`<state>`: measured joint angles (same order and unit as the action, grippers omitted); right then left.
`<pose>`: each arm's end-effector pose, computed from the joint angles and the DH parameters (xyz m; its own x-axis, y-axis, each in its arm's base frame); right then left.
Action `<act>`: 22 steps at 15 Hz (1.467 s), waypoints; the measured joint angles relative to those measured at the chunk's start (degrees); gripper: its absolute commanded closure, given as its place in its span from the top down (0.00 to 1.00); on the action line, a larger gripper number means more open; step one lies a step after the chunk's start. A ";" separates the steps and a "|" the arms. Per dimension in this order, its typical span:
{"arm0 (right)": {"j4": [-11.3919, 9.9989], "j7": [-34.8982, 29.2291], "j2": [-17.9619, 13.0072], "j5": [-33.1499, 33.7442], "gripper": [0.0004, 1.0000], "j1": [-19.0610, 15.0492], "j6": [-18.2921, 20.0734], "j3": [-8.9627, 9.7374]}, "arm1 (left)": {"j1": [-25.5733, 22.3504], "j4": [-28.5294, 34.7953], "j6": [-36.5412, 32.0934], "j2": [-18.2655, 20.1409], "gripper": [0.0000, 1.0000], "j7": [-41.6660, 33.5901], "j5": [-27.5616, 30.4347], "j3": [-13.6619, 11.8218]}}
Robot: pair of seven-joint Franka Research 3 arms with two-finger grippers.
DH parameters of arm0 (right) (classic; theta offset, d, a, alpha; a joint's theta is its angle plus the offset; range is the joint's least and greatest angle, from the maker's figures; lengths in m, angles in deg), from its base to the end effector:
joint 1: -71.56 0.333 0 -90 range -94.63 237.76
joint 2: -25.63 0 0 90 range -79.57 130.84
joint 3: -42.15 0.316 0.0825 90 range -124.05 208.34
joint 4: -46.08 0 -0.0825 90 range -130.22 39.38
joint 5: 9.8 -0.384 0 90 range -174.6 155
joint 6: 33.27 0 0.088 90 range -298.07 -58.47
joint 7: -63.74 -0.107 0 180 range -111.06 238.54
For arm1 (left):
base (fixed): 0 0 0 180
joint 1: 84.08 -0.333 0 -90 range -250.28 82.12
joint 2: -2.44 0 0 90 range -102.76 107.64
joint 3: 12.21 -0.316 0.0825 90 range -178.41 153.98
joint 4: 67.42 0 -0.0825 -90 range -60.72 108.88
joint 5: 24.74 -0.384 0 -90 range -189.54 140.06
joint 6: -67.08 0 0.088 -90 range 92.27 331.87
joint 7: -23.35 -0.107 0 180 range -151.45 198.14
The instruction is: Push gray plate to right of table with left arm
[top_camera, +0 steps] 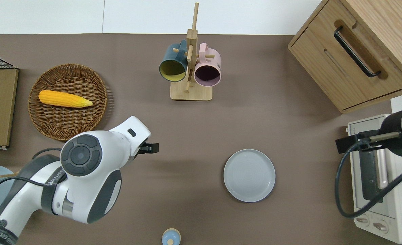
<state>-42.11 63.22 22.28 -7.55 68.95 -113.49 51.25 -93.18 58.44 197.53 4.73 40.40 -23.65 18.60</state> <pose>0.5151 0.0567 0.6560 0.9921 0.0960 -0.0806 0.1002 -0.9938 0.0491 0.4973 -0.2000 0.4097 0.9915 -0.0685 0.1107 -0.0722 -0.9970 0.0291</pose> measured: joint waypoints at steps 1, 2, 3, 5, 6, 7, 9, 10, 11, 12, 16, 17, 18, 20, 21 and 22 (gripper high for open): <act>0.00 0.00 0.00 0.00 1.00 0.00 0.00 0.00 | -0.97 -1.80 -2.76 0.54 1.00 -0.46 0.00 -0.20; 0.00 0.00 0.00 0.00 1.00 0.00 0.00 0.00 | -1.30 -3.72 -5.21 0.84 1.00 -0.73 0.01 -0.76; 0.00 0.00 0.00 0.00 1.00 0.00 0.00 0.00 | -1.52 -6.42 -8.06 1.12 1.00 -0.98 0.02 -1.47; 0.00 0.00 0.00 0.00 1.00 0.00 0.00 0.00 | -1.79 -10.94 -13.09 1.41 1.00 -1.06 0.04 -2.30; 0.00 0.00 0.00 0.00 1.00 0.00 0.00 0.00 | -1.82 -14.29 -17.00 1.51 1.00 -1.16 0.05 -2.83; 0.00 0.00 0.00 0.00 1.00 0.00 0.00 0.00 | -1.86 -17.90 -21.03 1.56 1.00 -1.21 0.05 -3.25; 0.00 0.00 0.00 0.00 1.00 0.00 0.00 0.00 | -1.88 -24.12 -28.38 1.67 1.00 -1.31 0.21 -4.45; 0.00 0.00 0.00 0.00 1.00 0.00 0.00 0.00 | -1.88 -26.94 -31.36 1.67 1.00 -1.35 1.04 -5.01; 0.00 0.00 0.00 0.00 1.00 0.00 0.00 0.00 | -1.88 -28.64 -33.13 1.68 1.00 -1.35 1.36 -5.33; 0.00 0.00 0.00 0.00 1.00 0.00 0.00 0.00 | -1.94 -29.49 -34.71 1.67 1.00 -1.35 1.47 -5.55; 0.00 0.00 0.00 0.00 1.00 0.00 0.00 0.00 | -3.02 -32.47 -39.82 1.66 1.00 -1.43 1.47 -7.16; 0.00 0.00 0.00 0.00 1.00 0.00 0.00 0.00 | -3.29 -32.68 -40.22 1.66 1.00 -1.43 1.43 -7.19; 0.00 0.00 0.00 0.00 1.00 0.00 0.00 0.00 | -3.31 -32.71 -40.25 1.66 1.00 -1.43 1.13 -7.21; 0.00 0.00 0.00 0.00 1.00 0.00 0.00 0.00 | -3.32 -32.77 -40.28 1.67 1.00 -1.43 0.99 -7.48; 0.00 0.00 0.00 0.00 1.00 0.00 0.00 0.00 | -3.31 -32.80 -40.28 1.67 1.00 -1.43 0.96 -8.21; 0.00 0.00 0.00 0.00 1.00 0.00 0.00 0.00 | -3.30 -32.83 -40.29 1.67 1.00 -1.46 0.95 -9.19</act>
<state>-42.11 63.22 22.27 -7.55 68.95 -113.49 51.25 -96.48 25.61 157.24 6.41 38.94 -22.69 9.41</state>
